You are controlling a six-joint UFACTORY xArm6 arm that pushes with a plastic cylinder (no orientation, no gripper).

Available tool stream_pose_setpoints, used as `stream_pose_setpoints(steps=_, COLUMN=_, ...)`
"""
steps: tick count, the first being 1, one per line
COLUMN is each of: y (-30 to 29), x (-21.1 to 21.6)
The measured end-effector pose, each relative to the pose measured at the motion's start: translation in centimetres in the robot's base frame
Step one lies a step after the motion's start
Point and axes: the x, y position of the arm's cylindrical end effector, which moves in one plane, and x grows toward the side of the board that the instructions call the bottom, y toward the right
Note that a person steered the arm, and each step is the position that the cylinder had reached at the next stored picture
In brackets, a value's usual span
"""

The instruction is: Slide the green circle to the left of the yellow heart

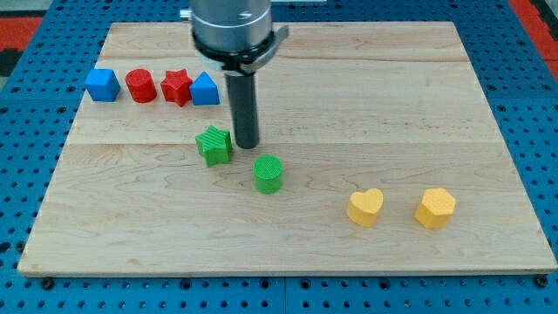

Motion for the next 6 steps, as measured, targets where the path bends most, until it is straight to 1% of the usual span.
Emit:
stream_pose_setpoints(steps=1, y=2.6, x=4.3)
stream_pose_setpoints(steps=4, y=2.6, x=7.0)
stream_pose_setpoints(steps=5, y=-0.7, x=6.7)
stream_pose_setpoints(steps=6, y=-3.0, x=11.9)
